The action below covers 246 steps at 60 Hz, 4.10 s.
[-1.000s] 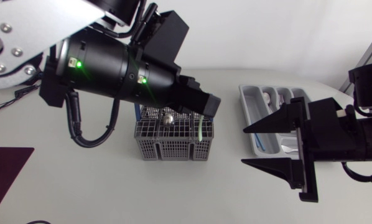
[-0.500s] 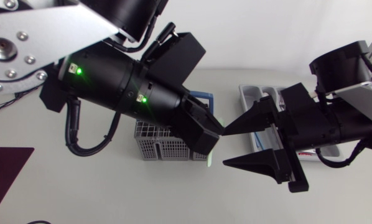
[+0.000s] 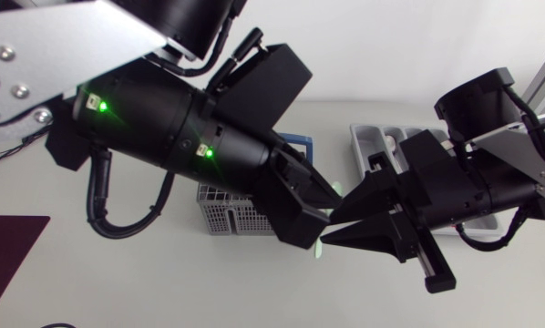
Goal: Unload the cutlery basket into the drawer organizer.
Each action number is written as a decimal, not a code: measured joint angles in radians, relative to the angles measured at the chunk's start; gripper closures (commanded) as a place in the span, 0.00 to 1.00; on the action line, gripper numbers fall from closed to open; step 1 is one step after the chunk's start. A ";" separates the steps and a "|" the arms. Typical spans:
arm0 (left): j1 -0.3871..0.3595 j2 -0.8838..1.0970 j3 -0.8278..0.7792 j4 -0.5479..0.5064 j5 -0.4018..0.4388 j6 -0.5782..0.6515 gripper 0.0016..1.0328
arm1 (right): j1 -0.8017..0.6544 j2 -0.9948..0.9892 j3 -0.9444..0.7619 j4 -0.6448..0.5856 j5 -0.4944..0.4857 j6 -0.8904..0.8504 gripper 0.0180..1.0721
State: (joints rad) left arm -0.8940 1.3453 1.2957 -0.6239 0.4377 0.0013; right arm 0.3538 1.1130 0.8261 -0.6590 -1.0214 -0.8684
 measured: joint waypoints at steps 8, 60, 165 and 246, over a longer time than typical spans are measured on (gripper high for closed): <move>0.000 -0.001 0.000 -0.007 0.008 0.000 0.87 | -0.002 0.003 0.006 -0.031 0.000 -0.031 0.94; 0.215 -0.034 -0.014 0.073 -0.286 -0.080 0.14 | -0.293 -0.041 0.018 -0.185 0.191 -0.258 0.95; 0.237 0.004 -0.108 0.045 -0.481 0.053 0.10 | -0.719 0.444 -0.388 1.096 0.915 -0.861 0.26; 0.198 -0.122 -0.357 0.099 -0.547 0.174 0.10 | -0.008 0.135 0.129 0.168 0.549 0.323 0.19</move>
State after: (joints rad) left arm -0.6964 1.2236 0.9382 -0.5251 -0.1097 0.1749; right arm 0.3462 1.2484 0.9546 -0.4911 -0.4725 -0.5457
